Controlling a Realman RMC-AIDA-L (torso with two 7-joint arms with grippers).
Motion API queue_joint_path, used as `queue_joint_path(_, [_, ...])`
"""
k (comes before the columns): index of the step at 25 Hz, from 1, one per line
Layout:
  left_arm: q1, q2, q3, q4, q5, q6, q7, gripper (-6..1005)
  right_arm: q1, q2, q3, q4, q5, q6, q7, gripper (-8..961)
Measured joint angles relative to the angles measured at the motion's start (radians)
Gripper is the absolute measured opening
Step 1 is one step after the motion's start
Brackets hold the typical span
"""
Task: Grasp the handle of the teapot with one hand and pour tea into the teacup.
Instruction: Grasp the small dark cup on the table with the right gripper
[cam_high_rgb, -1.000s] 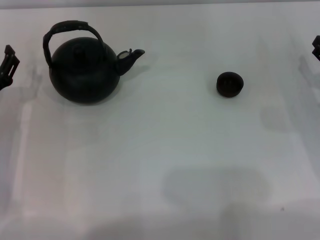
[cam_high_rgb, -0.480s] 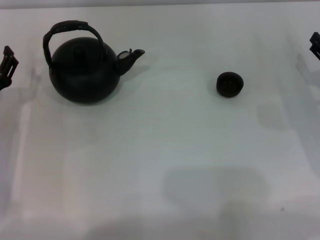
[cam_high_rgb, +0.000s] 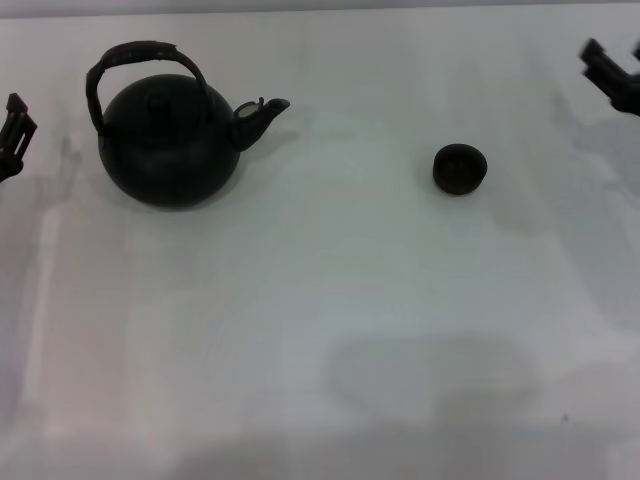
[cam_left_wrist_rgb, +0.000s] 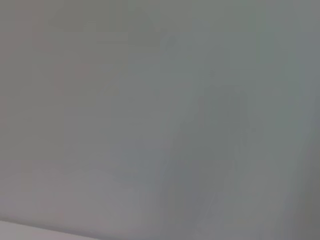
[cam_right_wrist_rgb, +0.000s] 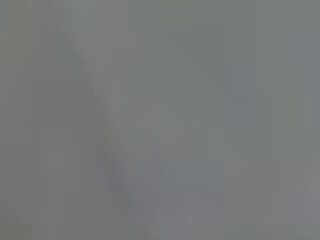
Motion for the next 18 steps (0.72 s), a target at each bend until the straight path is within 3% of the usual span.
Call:
queue_joint_path(5, [0.001,0.0,0.002,-0.002,0.0,0.0,0.0,888,0.003,-0.015,-0.145,-0.223,-0.179,-0.076,0.306,842])
queue_joint_path(11, [0.004,0.001,0.0,-0.008,0.0,0.0,0.0,887,0.06,-0.037,-0.204,-0.46,-0.6,-0.086,0.688,842])
queue_joint_path(14, [0.004,0.001,0.0,-0.014,0.0,0.0,0.0,887,0.101,-0.032,-0.205,-0.545,-0.792,-0.033,0.796,842])
queue_joint_path(18, [0.004,0.002,0.002,-0.014,0.0,0.0,-0.001,887,0.158,-0.009,-0.208,-0.641,-1.019,0.048,0.906,842])
